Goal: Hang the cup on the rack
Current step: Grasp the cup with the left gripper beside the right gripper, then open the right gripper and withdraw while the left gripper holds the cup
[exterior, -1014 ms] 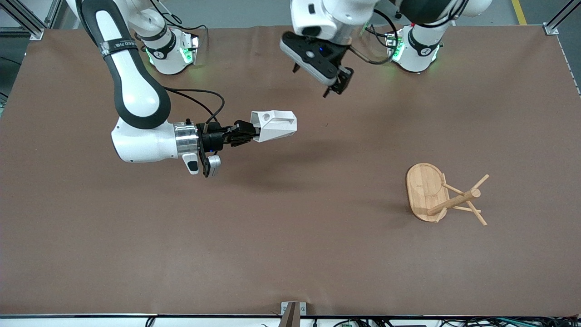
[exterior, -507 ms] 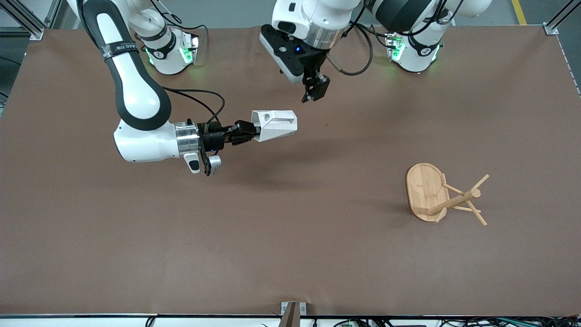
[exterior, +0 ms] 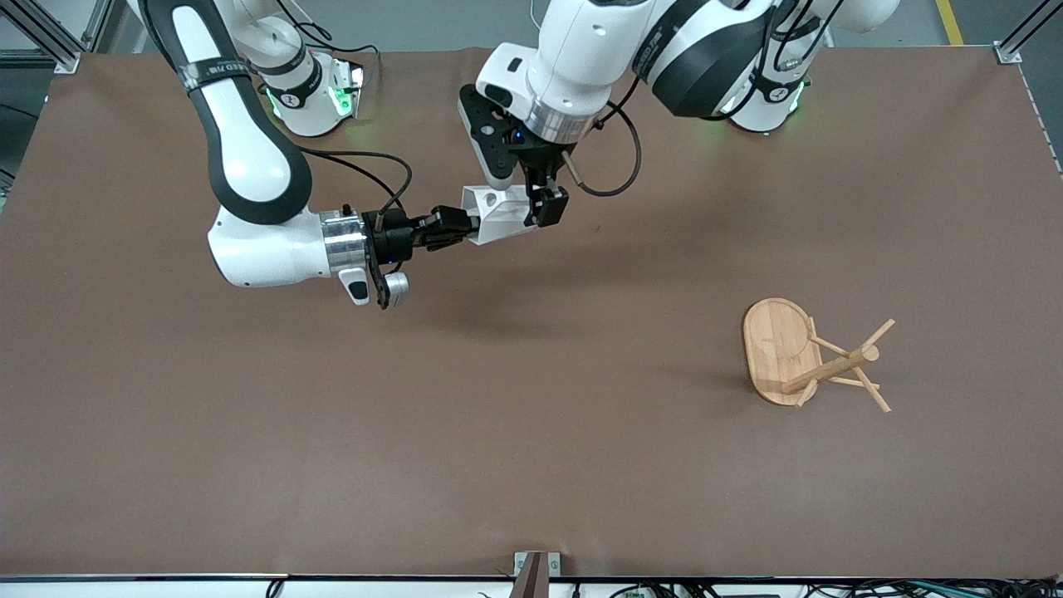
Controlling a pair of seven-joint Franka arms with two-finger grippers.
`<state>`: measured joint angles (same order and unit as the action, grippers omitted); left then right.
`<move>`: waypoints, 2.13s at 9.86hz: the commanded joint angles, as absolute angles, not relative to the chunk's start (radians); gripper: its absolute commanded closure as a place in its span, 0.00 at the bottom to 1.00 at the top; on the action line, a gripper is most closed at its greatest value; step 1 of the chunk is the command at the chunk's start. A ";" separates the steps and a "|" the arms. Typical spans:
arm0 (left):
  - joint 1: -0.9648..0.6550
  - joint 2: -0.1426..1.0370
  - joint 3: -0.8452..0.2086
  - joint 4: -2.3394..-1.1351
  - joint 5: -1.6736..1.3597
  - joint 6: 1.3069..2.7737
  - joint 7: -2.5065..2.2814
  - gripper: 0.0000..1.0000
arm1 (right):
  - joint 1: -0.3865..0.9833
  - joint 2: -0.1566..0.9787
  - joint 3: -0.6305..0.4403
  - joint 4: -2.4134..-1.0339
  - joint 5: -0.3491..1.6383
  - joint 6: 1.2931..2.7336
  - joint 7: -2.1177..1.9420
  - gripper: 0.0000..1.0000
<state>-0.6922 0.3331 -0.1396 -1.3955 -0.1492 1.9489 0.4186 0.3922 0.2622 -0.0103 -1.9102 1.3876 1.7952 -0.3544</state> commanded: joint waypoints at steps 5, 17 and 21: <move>-0.695 0.417 -0.137 -1.387 -0.184 1.983 0.440 0.13 | 0.411 0.161 -0.017 -1.983 1.411 1.795 -0.278 0.99; -0.663 0.374 -0.115 -1.391 -0.239 1.876 0.391 1.00 | 0.327 0.158 -0.028 -1.957 1.297 1.764 -0.206 0.00; -0.592 0.368 -0.115 -1.388 -0.171 1.844 0.303 1.00 | 0.154 0.123 -0.044 -1.892 0.792 1.769 -0.105 0.00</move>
<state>-0.6078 0.3613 -0.1138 -1.3808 -0.2065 1.8612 0.3454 0.2088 0.1670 -0.0522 -1.9052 0.9470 1.7770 -0.1867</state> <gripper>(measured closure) 0.220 0.000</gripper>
